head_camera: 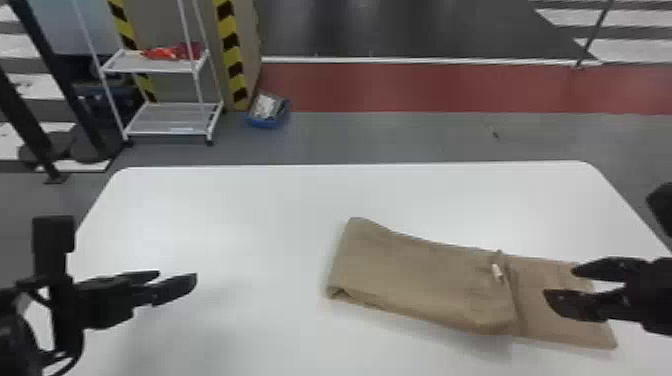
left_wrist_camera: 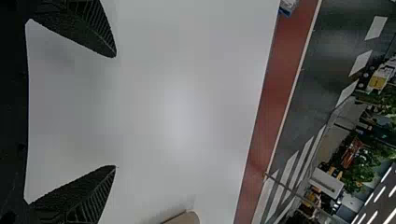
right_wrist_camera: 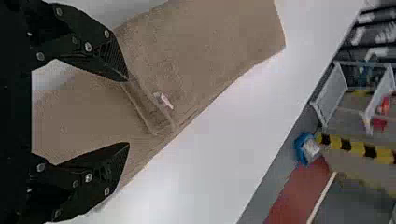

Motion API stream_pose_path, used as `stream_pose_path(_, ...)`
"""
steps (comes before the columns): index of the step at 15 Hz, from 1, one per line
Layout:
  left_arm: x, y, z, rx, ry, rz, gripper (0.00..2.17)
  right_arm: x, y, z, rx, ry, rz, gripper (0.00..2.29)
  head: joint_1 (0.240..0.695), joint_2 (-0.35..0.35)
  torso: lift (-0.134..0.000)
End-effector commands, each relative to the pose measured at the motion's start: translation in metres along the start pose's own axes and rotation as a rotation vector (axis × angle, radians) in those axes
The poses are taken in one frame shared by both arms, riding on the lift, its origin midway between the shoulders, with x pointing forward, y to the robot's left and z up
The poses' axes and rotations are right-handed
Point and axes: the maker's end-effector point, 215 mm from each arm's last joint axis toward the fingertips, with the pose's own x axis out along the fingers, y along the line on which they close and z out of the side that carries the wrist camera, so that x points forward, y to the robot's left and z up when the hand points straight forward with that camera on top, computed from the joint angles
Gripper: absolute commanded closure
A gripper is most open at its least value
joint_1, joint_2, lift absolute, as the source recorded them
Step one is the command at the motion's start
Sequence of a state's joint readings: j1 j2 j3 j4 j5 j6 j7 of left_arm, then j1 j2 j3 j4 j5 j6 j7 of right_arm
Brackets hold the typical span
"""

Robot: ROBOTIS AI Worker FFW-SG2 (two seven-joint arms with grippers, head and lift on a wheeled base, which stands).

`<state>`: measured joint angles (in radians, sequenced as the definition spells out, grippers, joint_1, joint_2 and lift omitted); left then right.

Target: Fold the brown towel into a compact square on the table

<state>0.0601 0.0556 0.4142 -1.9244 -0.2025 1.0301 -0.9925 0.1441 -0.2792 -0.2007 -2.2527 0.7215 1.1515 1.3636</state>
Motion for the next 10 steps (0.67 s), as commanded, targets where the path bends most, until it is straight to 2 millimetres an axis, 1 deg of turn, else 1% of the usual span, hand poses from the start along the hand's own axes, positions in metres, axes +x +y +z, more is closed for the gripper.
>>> stream_pose_path(1,0.002,-0.002,0.001,0.006,0.004,-0.003,0.02,0.002,0.032,-0.018,0.406,0.005,0.106,0.06,0.695,-0.025,-0.124)
stream_pose_path(2,0.002,-0.003,0.000,0.012,0.008,-0.002,0.02,0.005,0.043,-0.008,0.407,-0.019,0.139,0.06,0.695,-0.025,-0.124)
stream_pose_path(3,0.003,-0.004,0.000,0.013,0.010,-0.004,0.02,0.007,0.043,0.008,0.404,-0.050,0.140,0.06,0.695,-0.016,-0.124)
stream_pose_path(4,0.002,-0.005,0.001,0.015,0.009,-0.009,0.02,0.007,0.034,0.020,0.386,-0.064,0.104,0.06,0.695,-0.001,-0.124)
stream_pose_path(5,0.002,-0.005,0.000,0.014,0.010,-0.011,0.02,0.009,0.025,0.028,0.385,-0.070,0.080,0.05,0.695,0.009,-0.124)
stream_pose_path(7,0.001,-0.004,-0.003,0.012,0.014,-0.011,0.02,0.027,0.013,0.026,0.407,-0.031,0.061,0.05,0.695,0.010,-0.124)
stream_pose_path(9,-0.001,-0.002,-0.003,0.011,0.009,-0.011,0.02,0.044,0.014,0.019,0.411,0.019,0.068,0.05,0.695,0.006,-0.124)
stream_pose_path(10,-0.002,-0.001,-0.003,0.012,0.009,-0.009,0.02,0.048,0.015,0.018,0.406,0.035,0.065,0.05,0.695,0.010,-0.124)
